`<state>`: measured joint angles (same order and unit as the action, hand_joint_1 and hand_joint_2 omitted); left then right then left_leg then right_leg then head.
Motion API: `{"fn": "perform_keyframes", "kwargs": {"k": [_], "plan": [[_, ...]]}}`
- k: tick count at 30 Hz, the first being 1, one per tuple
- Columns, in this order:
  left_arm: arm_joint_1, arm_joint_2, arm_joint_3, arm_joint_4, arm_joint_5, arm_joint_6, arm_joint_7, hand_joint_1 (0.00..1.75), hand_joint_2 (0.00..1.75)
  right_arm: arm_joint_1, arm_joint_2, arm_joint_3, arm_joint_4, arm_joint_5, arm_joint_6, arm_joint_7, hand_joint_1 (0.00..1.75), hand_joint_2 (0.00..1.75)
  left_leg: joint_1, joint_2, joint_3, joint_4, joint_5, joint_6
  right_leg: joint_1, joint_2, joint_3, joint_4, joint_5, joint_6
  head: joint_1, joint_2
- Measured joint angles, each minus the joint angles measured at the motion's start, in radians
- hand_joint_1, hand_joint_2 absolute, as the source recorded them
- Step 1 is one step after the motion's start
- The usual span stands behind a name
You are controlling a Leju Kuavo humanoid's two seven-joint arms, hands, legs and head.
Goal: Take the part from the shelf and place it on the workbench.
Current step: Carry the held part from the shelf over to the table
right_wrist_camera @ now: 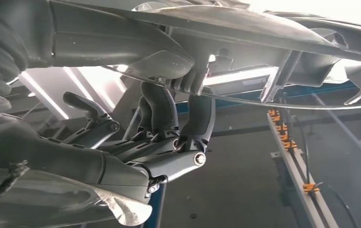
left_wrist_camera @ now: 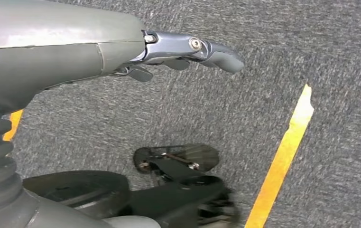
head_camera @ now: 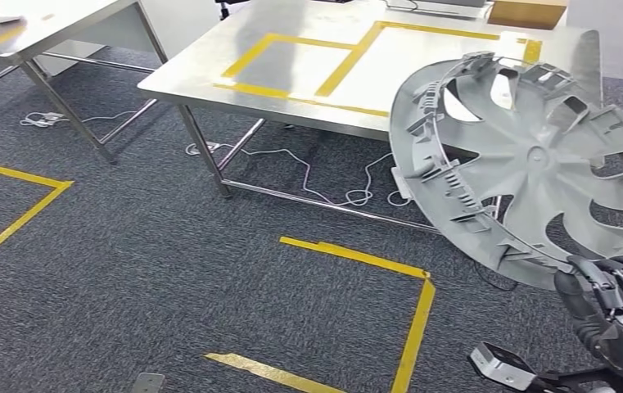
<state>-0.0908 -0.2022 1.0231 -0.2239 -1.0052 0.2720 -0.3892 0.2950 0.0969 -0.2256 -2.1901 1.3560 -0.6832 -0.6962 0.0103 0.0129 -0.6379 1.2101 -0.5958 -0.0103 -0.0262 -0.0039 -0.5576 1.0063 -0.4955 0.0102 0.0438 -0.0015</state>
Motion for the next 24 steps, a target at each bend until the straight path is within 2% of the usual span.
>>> {"fn": "perform_keyframes", "kwargs": {"k": [1,2,3,4,5,6,7,8,10,12,14,16,17,18,19,20,21,22,23,24], "plan": [[0.001,0.0,0.0,0.0,0.0,0.0,0.0,0.0,1.75,0.0,0.0,0.0,0.0,0.0,0.0,0.0,1.75,1.75,0.0,-0.001,-0.027,0.061,-0.022,0.001,0.002,0.002,0.0,0.0,0.0,-0.001,0.0,0.0],[0.003,0.0,0.0,0.0,0.0,0.0,0.0,0.0,1.75,0.001,0.0,0.0,0.0,0.0,0.0,0.0,1.75,1.75,0.0,-0.001,-0.041,0.094,-0.026,0.003,0.004,0.005,0.001,0.0,0.0,-0.002,0.0,0.0],[0.003,0.0,0.0,0.0,0.0,0.0,0.0,0.0,1.75,0.001,0.0,0.0,0.0,0.0,0.0,0.0,1.75,1.75,-0.001,-0.001,-0.038,0.085,-0.01,0.007,0.006,0.008,0.002,0.0,0.0,-0.002,0.0,0.0],[0.004,0.0,0.0,0.0,0.0,0.0,0.0,0.0,1.75,0.001,0.0,0.0,0.0,0.0,0.0,0.0,1.75,1.75,-0.002,-0.002,-0.017,0.038,0.024,0.013,0.008,0.012,0.003,0.0,0.0,-0.002,0.0,0.0],[0.004,0.0,0.0,0.0,0.0,0.0,0.0,0.0,1.75,0.001,0.0,0.0,0.0,0.0,0.0,0.0,1.75,1.75,-0.005,-0.006,0.015,-0.033,0.063,0.021,0.01,0.015,0.005,0.0,0.0,-0.002,0.0,0.0],[0.003,0.001,0.0,0.0,0.0,0.0,0.0,0.0,1.75,0.001,0.0,0.0,0.0,0.0,0.0,0.0,1.75,1.75,-0.007,-0.01,0.046,-0.1,0.091,0.03,0.012,0.018,0.005,0.001,-0.001,-0.001,0.001,0.0],[0.003,0.002,0.0,0.0,0.0,0.0,0.0,0.0,1.75,0.0,0.0,0.0,0.0,0.0,0.0,0.0,1.75,1.75,-0.01,-0.014,0.068,-0.152,0.108,0.035,0.013,0.02,0.003,0.002,0.0,0.002,0.001,0.0],[0.002,0.002,0.0,0.0,0.0,0.001,0.0,0.0,1.75,0.0,0.0,0.0,0.0,0.0,0.0,0.0,1.75,1.75,-0.012,-0.017,0.079,-0.18,0.112,0.038,0.014,0.021,0.0,0.002,0.0,0.005,0.001,0.0],[0.002,0.003,0.0,0.0,0.0,0.001,0.0,0.0,1.75,0.001,0.0,0.0,0.0,0.0,0.0,0.0,1.75,1.75,-0.014,-0.017,0.081,-0.194,0.11,0.039,0.012,0.022,-0.003,0.0,0.004,0.016,0.001,0.0],[0.002,0.002,0.0,0.0,0.001,0.002,0.0,0.0,1.75,0.002,0.0,0.0,0.0,0.0,0.0,0.0,1.75,1.75,-0.01,-0.014,0.083,-0.205,0.118,0.044,0.011,0.02,-0.012,0.012,-0.01,0.026,0.003,0.0],[0.001,0.001,0.0,0.0,0.001,0.002,0.0,0.0,1.75,0.002,0.0,0.0,0.0,0.0,0.0,0.0,1.75,1.75,-0.007,-0.011,0.085,-0.213,0.124,0.049,0.01,0.015,-0.053,0.097,-0.062,0.033,0.007,0.0],[0.001,0.001,0.0,0.0,0.002,0.002,0.0,0.0,1.75,0.003,0.0,0.001,0.0,0.0,0.0,-0.001,1.75,1.75,-0.008,-0.009,0.083,-0.213,0.125,0.051,0.009,0.013,-0.113,0.227,-0.117,0.039,0.01,0.0],[0.002,0.0,0.0,0.0,0.003,0.002,0.0,0.0,1.75,0.004,0.0,0.002,0.0,0.0,0.0,-0.001,1.75,1.75,-0.009,-0.008,0.083,-0.213,0.125,0.051,0.009,0.012,-0.131,0.266,-0.124,0.041,0.01,0.0],[0.002,0.0,0.0,0.0,0.003,0.002,0.0,0.0,1.75,0.005,0.0,0.002,0.0,0.0,0.0,-0.001,1.75,1.75,-0.009,-0.007,0.083,-0.212,0.125,0.051,0.008,0.012,-0.132,0.267,-0.112,0.042,0.01,0.0],[0.002,0.0,0.0,0.0,0.003,0.002,0.0,0.0,1.75,0.005,0.0,0.002,0.0,0.0,0.0,-0.001,1.75,1.75,-0.009,-0.007,0.084,-0.212,0.124,0.05,0.008,0.01,-0.113,0.228,-0.083,0.042,0.01,0.0],[0.002,0.0,0.0,0.0,0.003,0.002,0.0,0.0,1.75,0.005,0.0,0.002,0.0,0.0,0.0,-0.001,1.75,1.75,-0.009,-0.007,0.085,-0.21,0.123,0.049,0.007,0.007,-0.08,0.16,-0.046,0.042,0.011,0.0],[0.002,0.0,0.0,0.0,0.003,0.002,0.0,0.0,1.75,0.004,0.0,0.002,0.0,0.0,0.0,-0.001,1.75,1.75,-0.01,-0.007,0.085,-0.208,0.121,0.045,0.008,0.003,-0.045,0.091,-0.021,0.041,0.011,0.0],[0.001,-0.001,0.0,0.0,0.003,0.002,0.0,0.0,1.75,0.004,0.0,0.002,0.0,0.0,0.0,-0.001,1.75,1.75,-0.012,-0.008,0.083,-0.204,0.119,0.041,0.008,0.001,-0.017,0.037,-0.005,0.037,0.011,0.0],[0.002,0.0,0.0,0.0,0.003,0.002,0.0,0.0,1.75,0.004,0.0,0.002,0.0,0.0,0.0,-0.001,1.75,1.75,-0.014,-0.008,0.081,-0.202,0.118,0.037,0.01,-0.001,-0.002,0.007,-0.002,0.032,0.01,0.0],[0.002,0.0,0.0,0.0,0.003,0.002,0.0,0.0,1.75,0.004,0.0,0.002,0.0,0.0,0.0,-0.001,1.75,1.75,-0.016,-0.008,0.079,-0.2,0.118,0.032,0.012,0.0,0.002,0.001,-0.007,0.025,0.01,0.0]]}}
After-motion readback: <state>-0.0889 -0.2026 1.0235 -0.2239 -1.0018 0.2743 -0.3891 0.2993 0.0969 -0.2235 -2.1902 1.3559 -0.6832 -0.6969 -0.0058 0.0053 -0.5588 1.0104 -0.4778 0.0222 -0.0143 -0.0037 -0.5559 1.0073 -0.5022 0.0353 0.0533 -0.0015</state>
